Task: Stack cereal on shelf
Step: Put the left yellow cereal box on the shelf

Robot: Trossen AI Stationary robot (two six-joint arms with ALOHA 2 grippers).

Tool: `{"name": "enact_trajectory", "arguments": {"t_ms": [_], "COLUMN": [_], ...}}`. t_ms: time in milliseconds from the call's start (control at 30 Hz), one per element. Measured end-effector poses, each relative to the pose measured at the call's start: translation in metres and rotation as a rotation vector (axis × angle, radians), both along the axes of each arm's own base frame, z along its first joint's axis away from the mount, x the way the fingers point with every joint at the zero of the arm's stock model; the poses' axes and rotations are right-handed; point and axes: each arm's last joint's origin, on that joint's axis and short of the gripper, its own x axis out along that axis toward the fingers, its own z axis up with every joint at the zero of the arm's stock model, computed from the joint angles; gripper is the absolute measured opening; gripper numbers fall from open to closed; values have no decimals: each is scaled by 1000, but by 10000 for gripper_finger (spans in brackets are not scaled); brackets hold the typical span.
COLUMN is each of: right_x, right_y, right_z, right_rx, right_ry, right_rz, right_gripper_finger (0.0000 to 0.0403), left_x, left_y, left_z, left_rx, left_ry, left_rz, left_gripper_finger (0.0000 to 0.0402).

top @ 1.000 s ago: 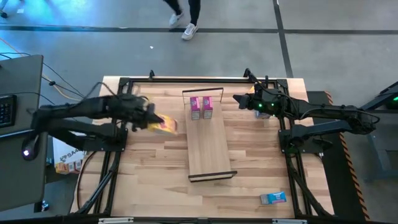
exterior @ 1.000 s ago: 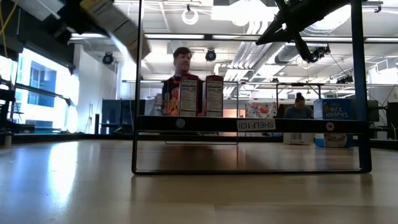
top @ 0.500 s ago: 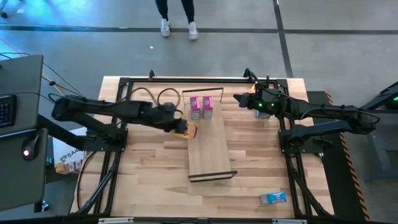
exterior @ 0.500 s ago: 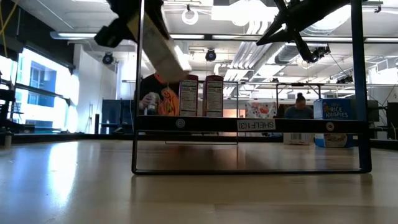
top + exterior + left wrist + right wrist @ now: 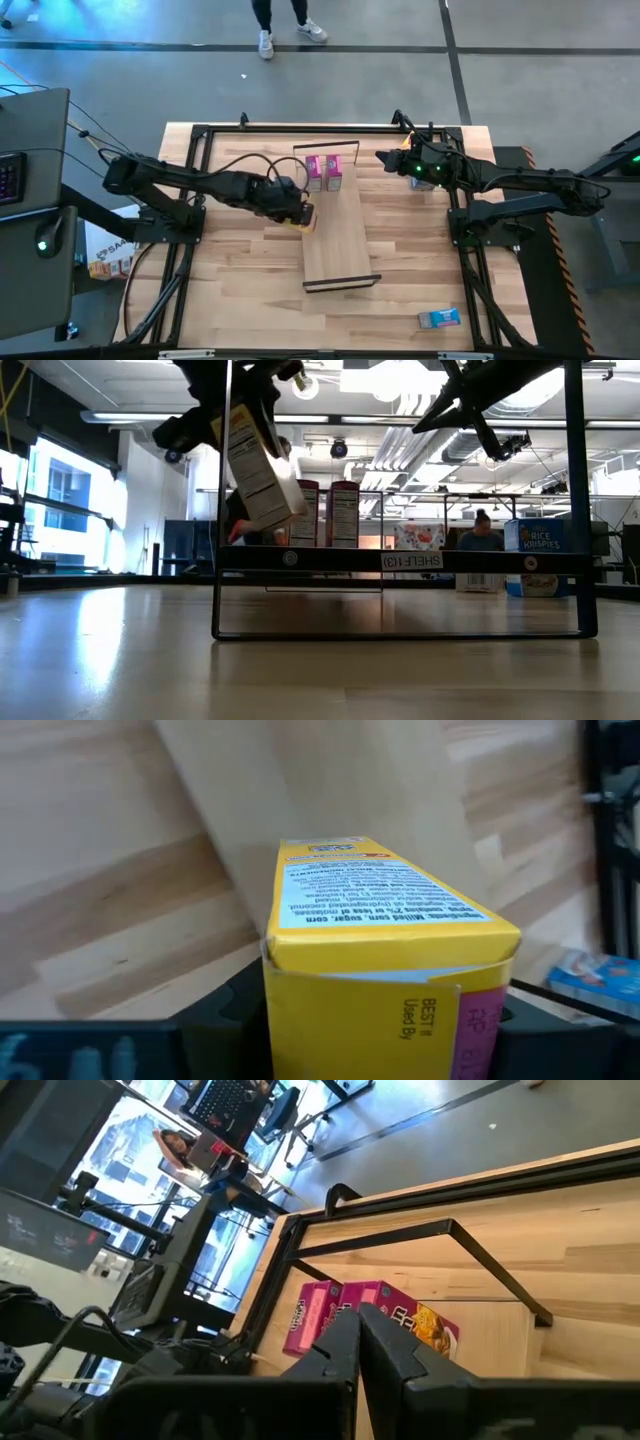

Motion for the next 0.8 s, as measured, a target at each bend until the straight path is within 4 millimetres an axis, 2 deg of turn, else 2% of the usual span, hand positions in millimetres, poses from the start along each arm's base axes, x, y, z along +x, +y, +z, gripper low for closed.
{"name": "enact_trajectory", "arguments": {"t_ms": [200,533,800], "right_x": [0,0,0], "right_y": [0,0,0], "right_z": [0,0,-1], "right_rx": [-1,-2,-2], "right_ry": [1,3,7], "right_rz": [-1,-5,-6], "right_gripper_finger": [1,1,1], "left_x": [2,2,11], "left_y": [0,1,3], "left_z": [0,0,-15], "left_rx": [25,80,99], "left_ry": [-9,-8,37], "left_rz": [-56,-47,-64], "left_gripper_finger": [170,171,171]}}
